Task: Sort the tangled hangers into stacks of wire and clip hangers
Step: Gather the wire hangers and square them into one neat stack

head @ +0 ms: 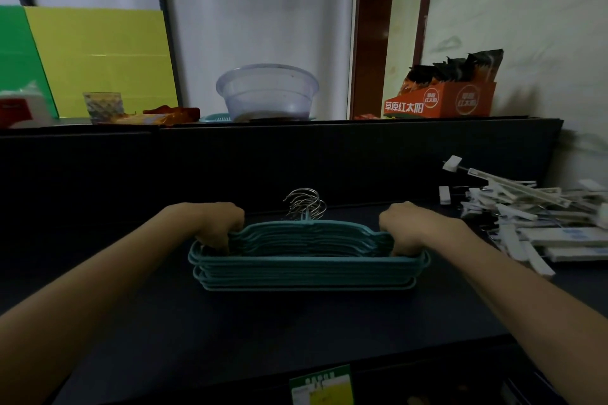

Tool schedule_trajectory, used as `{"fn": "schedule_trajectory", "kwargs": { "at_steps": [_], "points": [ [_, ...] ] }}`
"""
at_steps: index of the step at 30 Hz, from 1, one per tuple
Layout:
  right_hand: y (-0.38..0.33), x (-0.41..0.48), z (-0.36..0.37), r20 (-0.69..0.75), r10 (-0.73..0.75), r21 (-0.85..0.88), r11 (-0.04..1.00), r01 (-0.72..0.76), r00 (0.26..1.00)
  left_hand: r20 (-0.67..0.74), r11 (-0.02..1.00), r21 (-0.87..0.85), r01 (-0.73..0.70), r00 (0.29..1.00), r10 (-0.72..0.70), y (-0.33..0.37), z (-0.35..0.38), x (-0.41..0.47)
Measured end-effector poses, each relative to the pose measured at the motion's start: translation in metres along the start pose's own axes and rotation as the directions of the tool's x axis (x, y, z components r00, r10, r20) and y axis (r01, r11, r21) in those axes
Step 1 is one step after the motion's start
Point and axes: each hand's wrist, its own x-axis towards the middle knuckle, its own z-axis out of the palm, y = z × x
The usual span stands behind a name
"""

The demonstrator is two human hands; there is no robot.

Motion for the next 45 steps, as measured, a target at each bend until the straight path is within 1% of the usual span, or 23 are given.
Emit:
{"fn": "schedule_trajectory", "kwargs": {
  "at_steps": [3,5,8,11,13,15,16,17,18,19,20,21,22,23,24,26,28,30,33,36,40,43,45],
  "points": [
    [0.003,-0.001,0.000,-0.015,-0.018,0.034,0.999,0.018,1.000,-0.020,1.000,0.015,0.007,1.000,-0.007,-0.001,0.004,0.000],
    [0.005,-0.003,0.001,-0.052,-0.032,0.102,0.994,0.037,0.998,-0.036,1.000,-0.017,0.007,0.999,-0.008,-0.003,0.006,-0.002],
    [0.007,-0.006,0.000,-0.120,-0.050,0.229,0.970,0.077,0.992,-0.082,0.991,-0.114,-0.072,0.995,0.063,-0.004,0.004,-0.005],
    [0.006,-0.006,0.001,-0.156,-0.084,0.176,0.978,0.111,0.984,-0.088,0.981,-0.155,-0.121,0.990,0.108,-0.004,0.001,-0.007],
    [0.008,-0.005,0.005,-0.170,-0.088,0.200,0.972,0.121,0.982,-0.106,0.971,-0.190,-0.144,0.986,0.126,-0.007,0.004,-0.007],
    [0.015,-0.007,0.011,-0.175,-0.076,0.326,0.936,0.131,0.982,-0.103,0.943,-0.305,-0.133,0.989,0.106,-0.014,0.007,-0.009],
    [0.020,-0.009,0.015,-0.175,-0.068,0.436,0.889,0.140,0.982,-0.089,0.903,-0.414,-0.117,0.992,0.087,-0.020,0.010,-0.012],
    [0.023,-0.013,0.019,-0.181,-0.060,0.568,0.808,0.155,0.982,-0.077,0.828,-0.552,-0.094,0.995,0.061,-0.025,0.014,-0.016],
    [0.025,-0.018,0.025,-0.189,-0.051,0.702,0.691,0.171,0.981,-0.068,0.718,-0.694,-0.057,0.998,0.014,-0.029,0.020,-0.022],
    [0.026,-0.022,0.034,-0.180,-0.039,0.828,0.533,0.173,0.983,-0.047,0.570,-0.821,-0.010,0.998,-0.050,-0.031,0.027,-0.028],
    [0.027,-0.023,0.045,-0.158,-0.038,0.925,0.343,0.162,0.987,-0.014,0.379,-0.925,0.027,0.994,-0.104,-0.031,0.036,-0.032],
    [0.024,-0.024,0.055,-0.144,-0.039,0.979,0.138,0.148,0.989,0.016,0.146,-0.989,0.036,0.991,-0.136,-0.028,0.045,-0.034],
    [0.020,-0.024,0.064,-0.138,-0.009,0.989,-0.049,0.138,0.990,0.032,-0.080,-0.997,0.019,0.986,-0.163,-0.023,0.054,-0.035],
    [0.015,-0.025,0.070,-0.125,0.055,0.971,-0.200,0.133,0.991,0.033,-0.257,-0.966,-0.019,0.980,-0.196,-0.017,0.061,-0.037],
    [0.010,-0.024,0.073,-0.103,0.130,0.941,-0.308,0.139,0.986,0.027,-0.364,-0.929,-0.064,0.971,-0.239,-0.010,0.066,-0.037],
    [0.001,-0.022,0.076,-0.061,0.245,0.883,-0.439,0.167,0.968,0.011,-0.462,-0.875,-0.145,0.948,-0.318,0.003,0.071,-0.037],
    [-0.006,-0.021,0.073,-0.047,0.291,0.836,-0.511,0.197,0.955,-0.001,-0.506,-0.837,-0.210,0.924,-0.382,0.012,0.071,-0.038],
    [-0.011,-0.022,0.071,-0.048,0.326,0.805,-0.547,0.230,0.944,-0.014,-0.547,-0.790,-0.275,0.901,-0.434,0.018,0.070,-0.037],
    [-0.016,-0.020,0.068,-0.055,0.367,0.808,-0.530,0.257,0.929,-0.012,-0.582,-0.746,-0.324,0.880,-0.475,0.019,0.069,-0.035],
    [-0.020,-0.018,0.066,-0.056,0.387,0.856,-0.457,0.244,0.920,-0.004,-0.550,-0.768,-0.329,0.860,-0.510,0.019,0.069,-0.032],
    [-0.020,-0.021,0.065,-0.021,0.363,0.832,-0.510,0.218,0.931,-0.009,-0.500,-0.810,-0.305,0.860,-0.510,0.019,0.069,-0.032],
    [-0.020,-0.025,0.067,0.007,0.422,0.783,-0.566,0.257,0.907,-0.027,-0.503,-0.807,-0.309,0.870,-0.492,0.018,0.070,-0.034],
    [-0.023,-0.026,0.069,0.017,0.468,0.796,-0.541,0.272,0.883,-0.035,-0.480,-0.816,-0.321,0.857,-0.513,0.018,0.072,-0.034]
  ]
}}
